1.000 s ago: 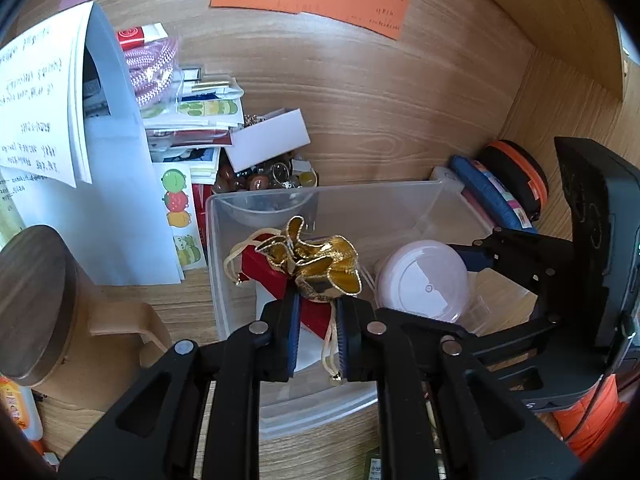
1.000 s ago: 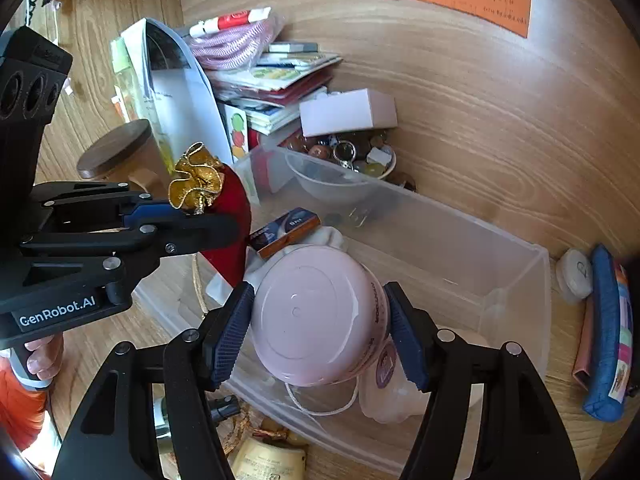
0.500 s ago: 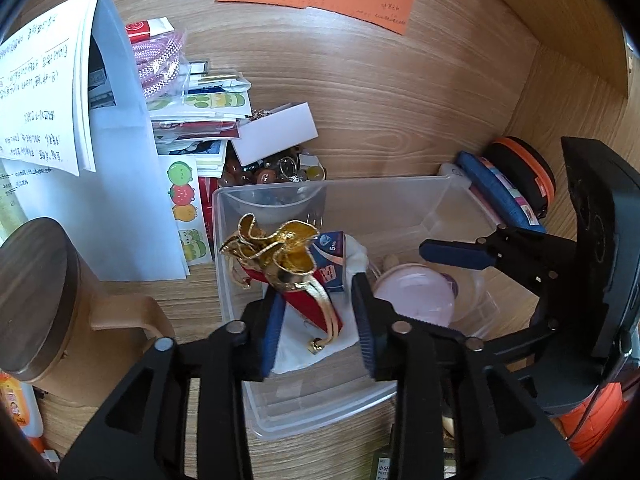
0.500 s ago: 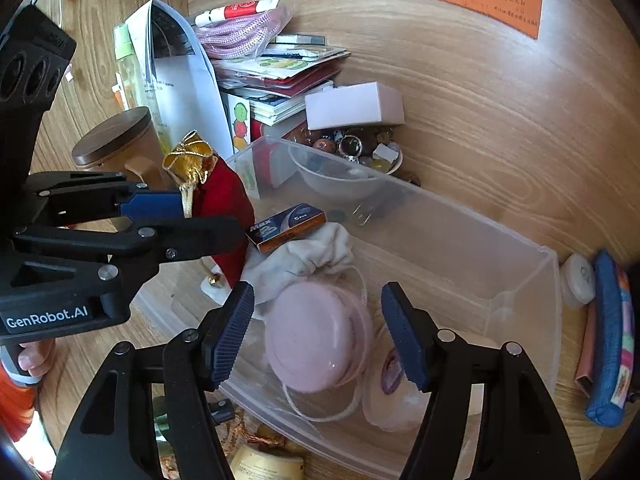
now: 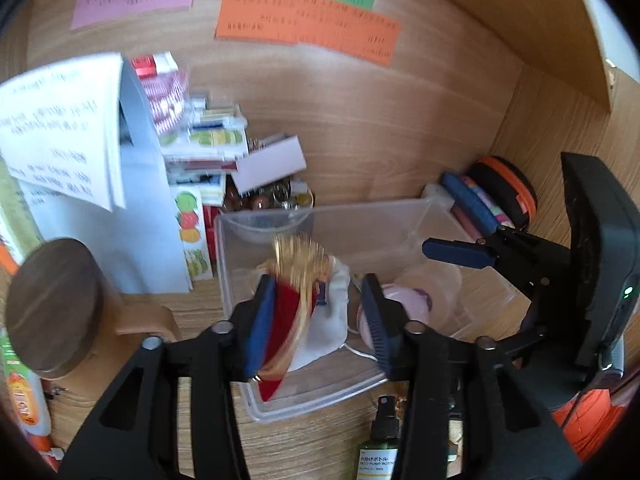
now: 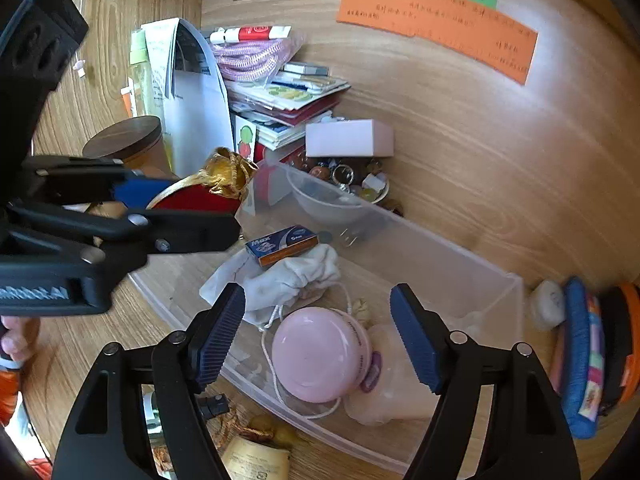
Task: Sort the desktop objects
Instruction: 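Open both grippers and withdraw them from the box toward the desk, then grasp the green bottle with the left gripper while the right grasps the beige tube, then carry the green bottle and beige tube into the clear box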
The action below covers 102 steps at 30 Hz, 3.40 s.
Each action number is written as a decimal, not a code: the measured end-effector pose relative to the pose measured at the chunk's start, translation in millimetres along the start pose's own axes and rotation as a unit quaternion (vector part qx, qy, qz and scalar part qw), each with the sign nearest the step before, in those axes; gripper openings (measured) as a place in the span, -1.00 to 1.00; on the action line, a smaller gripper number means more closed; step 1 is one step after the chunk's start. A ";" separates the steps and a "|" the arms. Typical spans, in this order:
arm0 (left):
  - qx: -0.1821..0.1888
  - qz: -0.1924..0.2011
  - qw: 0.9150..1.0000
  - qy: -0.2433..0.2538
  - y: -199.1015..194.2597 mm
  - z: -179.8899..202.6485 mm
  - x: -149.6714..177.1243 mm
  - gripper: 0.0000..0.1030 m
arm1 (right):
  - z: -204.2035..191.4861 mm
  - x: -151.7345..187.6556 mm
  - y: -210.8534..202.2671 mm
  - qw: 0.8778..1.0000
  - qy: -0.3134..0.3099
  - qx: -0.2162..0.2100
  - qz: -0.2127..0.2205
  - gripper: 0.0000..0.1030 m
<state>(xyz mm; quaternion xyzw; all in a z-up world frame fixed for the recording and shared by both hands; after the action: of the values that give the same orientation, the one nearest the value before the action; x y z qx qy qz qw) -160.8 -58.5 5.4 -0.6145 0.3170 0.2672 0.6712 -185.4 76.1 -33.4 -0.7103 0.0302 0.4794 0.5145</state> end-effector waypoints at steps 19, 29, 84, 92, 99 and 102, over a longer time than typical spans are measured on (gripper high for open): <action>-0.040 0.061 0.997 0.020 -73.2 13.1 11.7 0.28 | -43.0 23.6 -64.8 0.997 -0.041 0.059 0.042 0.57; -0.057 0.040 0.997 0.030 -80.8 20.6 53.4 0.59 | -37.4 61.4 -87.8 0.997 0.003 0.046 0.054 0.61; -0.044 -0.067 0.997 0.022 -1.8 23.2 115.6 -0.21 | -28.9 113.4 -30.3 0.991 0.116 -0.059 -0.036 -0.11; -0.037 -0.035 0.999 0.014 -30.9 27.1 106.8 -0.21 | -22.0 111.0 -56.5 0.991 0.121 -0.051 -0.006 -0.11; -0.031 -0.007 0.999 0.020 -54.5 34.5 90.8 -0.21 | -25.0 96.9 -77.8 0.993 0.109 -0.047 0.019 -0.11; -0.026 0.001 0.999 0.020 -60.2 35.1 80.6 -0.21 | -22.2 89.6 -82.9 0.993 0.105 -0.046 0.026 -0.12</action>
<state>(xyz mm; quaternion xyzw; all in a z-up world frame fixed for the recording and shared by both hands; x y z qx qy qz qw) -59.4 -32.3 -14.3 -0.6368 0.3236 0.2640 0.6481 -78.3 138.4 -38.7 -0.7785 0.0803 0.4161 0.4630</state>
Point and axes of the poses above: each gripper's, at about its wrist camera, not at the fingertips, and y roughly the way its jaws point, z to its right, x to its underside, the point moved 1 cm from there along y, roughly the way its jaws point, and after that the axes turned 14 degrees about -x, right-handed, at the moved point
